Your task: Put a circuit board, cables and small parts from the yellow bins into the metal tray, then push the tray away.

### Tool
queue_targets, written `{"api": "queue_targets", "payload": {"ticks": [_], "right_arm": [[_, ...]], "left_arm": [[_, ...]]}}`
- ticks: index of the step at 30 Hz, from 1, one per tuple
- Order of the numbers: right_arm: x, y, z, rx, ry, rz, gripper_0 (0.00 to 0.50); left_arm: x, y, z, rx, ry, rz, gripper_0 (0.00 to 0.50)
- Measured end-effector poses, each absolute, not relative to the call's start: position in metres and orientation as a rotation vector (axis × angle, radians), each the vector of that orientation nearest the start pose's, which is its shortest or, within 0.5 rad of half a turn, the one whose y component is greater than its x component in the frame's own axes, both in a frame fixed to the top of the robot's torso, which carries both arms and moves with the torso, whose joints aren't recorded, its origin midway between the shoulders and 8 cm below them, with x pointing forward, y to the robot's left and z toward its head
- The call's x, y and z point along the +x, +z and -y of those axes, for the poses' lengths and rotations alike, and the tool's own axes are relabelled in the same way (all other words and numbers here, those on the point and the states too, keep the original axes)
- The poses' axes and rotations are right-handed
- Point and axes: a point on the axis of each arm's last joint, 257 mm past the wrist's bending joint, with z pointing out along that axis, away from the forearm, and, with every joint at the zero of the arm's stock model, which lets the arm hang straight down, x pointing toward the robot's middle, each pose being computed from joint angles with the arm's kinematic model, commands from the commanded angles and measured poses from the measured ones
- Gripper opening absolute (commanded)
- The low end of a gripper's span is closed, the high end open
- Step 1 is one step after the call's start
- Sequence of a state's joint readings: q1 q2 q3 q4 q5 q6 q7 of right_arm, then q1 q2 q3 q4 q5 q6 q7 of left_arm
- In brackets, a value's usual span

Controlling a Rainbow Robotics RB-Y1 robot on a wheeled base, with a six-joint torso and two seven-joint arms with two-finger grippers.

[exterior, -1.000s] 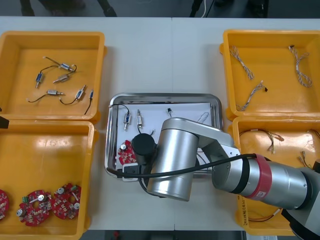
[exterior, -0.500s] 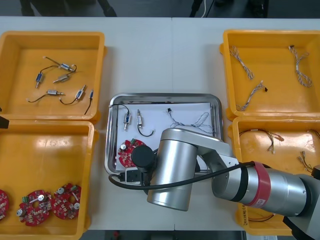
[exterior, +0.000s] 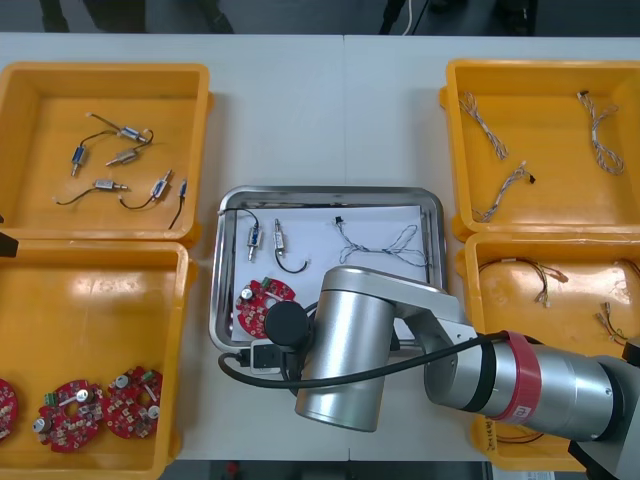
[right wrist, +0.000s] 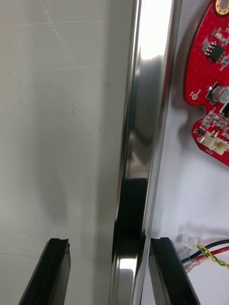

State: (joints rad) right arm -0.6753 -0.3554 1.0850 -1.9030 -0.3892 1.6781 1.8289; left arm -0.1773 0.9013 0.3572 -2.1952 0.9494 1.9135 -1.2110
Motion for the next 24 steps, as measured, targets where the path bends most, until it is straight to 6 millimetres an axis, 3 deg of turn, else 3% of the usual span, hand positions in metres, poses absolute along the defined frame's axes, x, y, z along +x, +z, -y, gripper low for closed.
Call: {"api": "queue_targets", "payload": {"ticks": [2, 4, 9, 24], "right_arm": [[0.3405, -0.3291, 0.0094, -2.046, -0.372, -1.949, 0.345], [0.3416, -0.3288, 0.0097, -2.043, -0.378, -1.947, 0.257], [0.3437, -0.3279, 0.0102, -2.027, -0.387, -1.953, 0.153], [0.3484, -0.3253, 0.0113, -1.997, -0.409, -1.958, 0.054]], "left_arm": [[0.3719, -0.1293, -0.3910, -0.047, 0.051, -2.652, 0.500], [0.3719, -0.1293, -0.3910, -0.047, 0.051, -2.652, 0.500], [0.3719, -0.1293, -0.3910, -0.047, 0.051, -2.652, 0.500], [0.3719, -0.1293, -0.3910, -0.047, 0.051, -2.652, 0.500]]}}
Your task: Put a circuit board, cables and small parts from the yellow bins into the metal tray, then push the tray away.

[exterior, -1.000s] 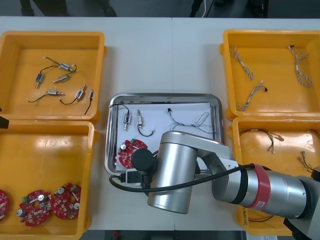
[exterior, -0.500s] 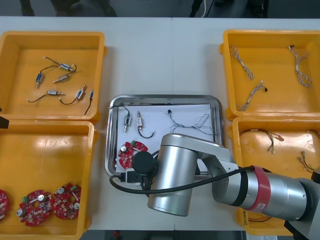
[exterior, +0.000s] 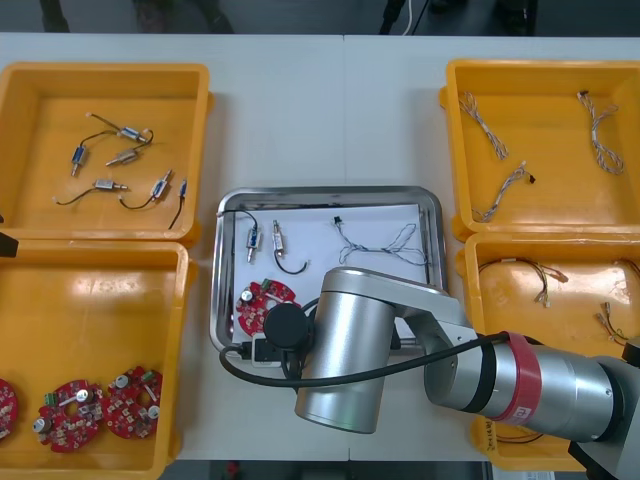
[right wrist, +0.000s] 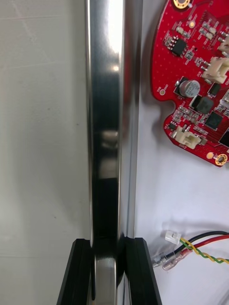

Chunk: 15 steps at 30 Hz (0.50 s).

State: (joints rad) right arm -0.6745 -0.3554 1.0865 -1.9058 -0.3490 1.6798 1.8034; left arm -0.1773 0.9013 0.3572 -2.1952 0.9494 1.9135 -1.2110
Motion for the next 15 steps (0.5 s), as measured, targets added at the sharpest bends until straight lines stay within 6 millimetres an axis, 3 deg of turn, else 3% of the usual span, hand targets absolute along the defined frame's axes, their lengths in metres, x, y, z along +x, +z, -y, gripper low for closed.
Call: {"api": "queue_targets", "payload": {"ticks": [7, 15], "right_arm": [[0.3496, -0.3245, 0.0114, -1.994, -0.414, -1.956, 0.003], [0.3530, -0.3213, 0.0107, -1.990, -0.423, -1.947, 0.000]], "left_arm": [[0.3719, -0.1293, -0.3910, -0.047, 0.051, -2.652, 0.500], [0.3719, -0.1293, -0.3910, -0.047, 0.051, -2.652, 0.500]]}}
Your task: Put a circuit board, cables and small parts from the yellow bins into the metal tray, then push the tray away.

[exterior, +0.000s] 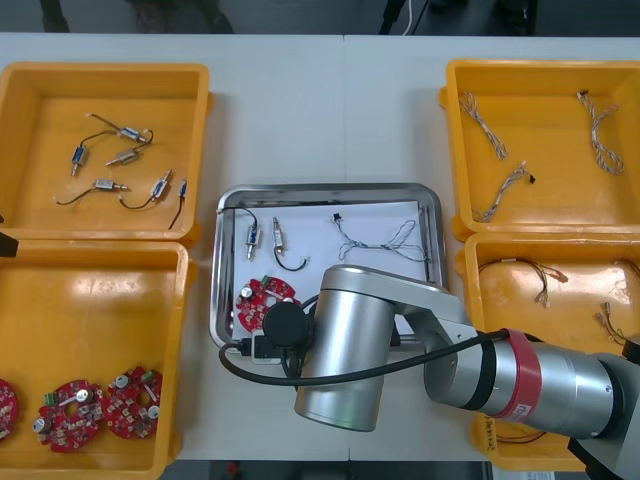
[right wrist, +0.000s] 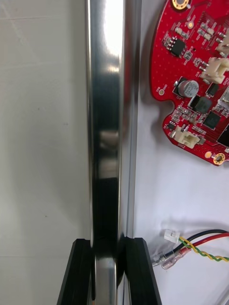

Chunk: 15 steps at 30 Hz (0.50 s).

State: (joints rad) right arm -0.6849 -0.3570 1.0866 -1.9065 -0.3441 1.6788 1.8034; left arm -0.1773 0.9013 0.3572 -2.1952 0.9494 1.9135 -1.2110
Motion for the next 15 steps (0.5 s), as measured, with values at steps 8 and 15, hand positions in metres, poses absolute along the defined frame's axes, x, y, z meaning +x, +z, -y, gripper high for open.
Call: {"api": "queue_targets", "payload": {"ticks": [8, 15], "right_arm": [[0.369, -0.310, 0.009, -1.975, -0.449, -1.902, 0.000], [0.385, -0.298, 0.016, -1.961, -0.500, -1.880, 0.000]], "left_arm": [[0.372, -0.129, -0.391, -0.047, 0.051, -2.652, 0.500], [0.372, -0.129, -0.391, -0.047, 0.051, -2.652, 0.500]]}}
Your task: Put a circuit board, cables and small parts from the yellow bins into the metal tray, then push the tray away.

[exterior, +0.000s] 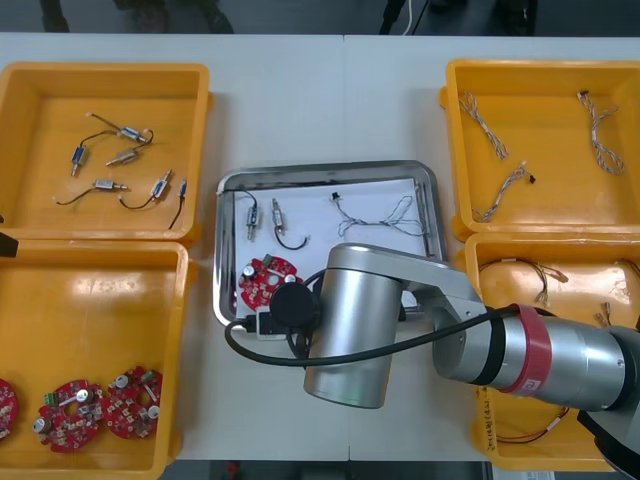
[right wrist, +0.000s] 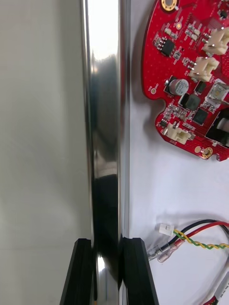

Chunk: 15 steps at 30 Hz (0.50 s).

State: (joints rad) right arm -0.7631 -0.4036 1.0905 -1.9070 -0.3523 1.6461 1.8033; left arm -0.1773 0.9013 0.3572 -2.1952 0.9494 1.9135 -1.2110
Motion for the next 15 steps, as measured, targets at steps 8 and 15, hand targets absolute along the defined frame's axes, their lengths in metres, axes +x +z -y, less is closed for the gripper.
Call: {"api": "queue_targets", "payload": {"ticks": [8, 15], "right_arm": [[0.405, -0.281, 0.022, -1.937, -0.556, -1.842, 0.000], [0.424, -0.265, 0.024, -1.916, -0.608, -1.813, 0.000]], "left_arm": [[0.372, -0.129, -0.391, -0.047, 0.051, -2.652, 0.500], [0.372, -0.129, -0.391, -0.047, 0.051, -2.652, 0.500]]}}
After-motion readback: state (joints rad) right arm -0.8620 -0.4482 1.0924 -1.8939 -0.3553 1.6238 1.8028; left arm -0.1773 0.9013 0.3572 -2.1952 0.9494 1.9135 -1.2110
